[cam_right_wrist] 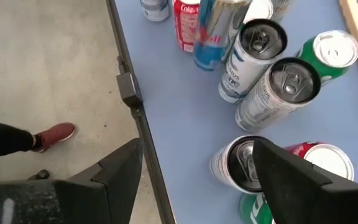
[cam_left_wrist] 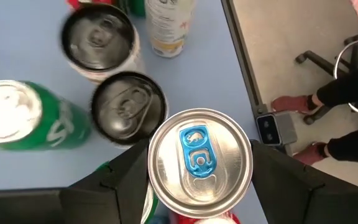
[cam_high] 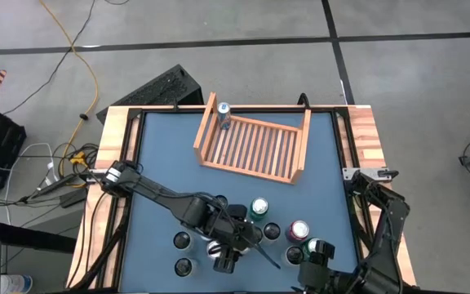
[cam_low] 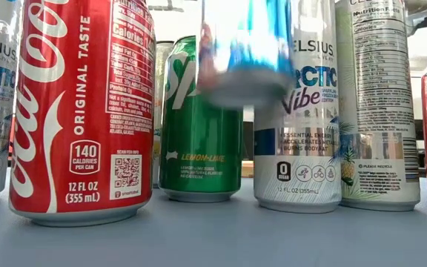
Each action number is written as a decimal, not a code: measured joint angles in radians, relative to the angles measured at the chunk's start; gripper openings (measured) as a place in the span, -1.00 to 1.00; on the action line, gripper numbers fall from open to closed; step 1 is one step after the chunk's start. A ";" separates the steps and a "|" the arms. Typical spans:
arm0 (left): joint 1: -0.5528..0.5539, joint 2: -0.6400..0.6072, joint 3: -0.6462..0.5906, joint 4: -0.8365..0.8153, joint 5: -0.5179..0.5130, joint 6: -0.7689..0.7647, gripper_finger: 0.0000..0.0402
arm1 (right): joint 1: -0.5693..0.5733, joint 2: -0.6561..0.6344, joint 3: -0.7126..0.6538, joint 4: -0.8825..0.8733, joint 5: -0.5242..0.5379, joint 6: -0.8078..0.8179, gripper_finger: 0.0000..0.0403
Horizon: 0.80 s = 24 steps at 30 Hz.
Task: Place canned beverage on shelf
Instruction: Put the blue soda can on the shelf
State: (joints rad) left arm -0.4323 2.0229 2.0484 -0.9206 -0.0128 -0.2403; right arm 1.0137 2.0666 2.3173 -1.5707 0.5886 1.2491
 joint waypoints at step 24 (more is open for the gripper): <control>0.333 -0.165 0.300 -0.397 -0.069 0.353 0.11 | 0.025 0.000 -0.072 0.000 0.172 0.119 0.45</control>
State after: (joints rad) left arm -0.0989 1.8575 2.3486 -1.3176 -0.0815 0.1129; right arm 1.0386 2.0663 2.2448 -1.5707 0.7604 1.3684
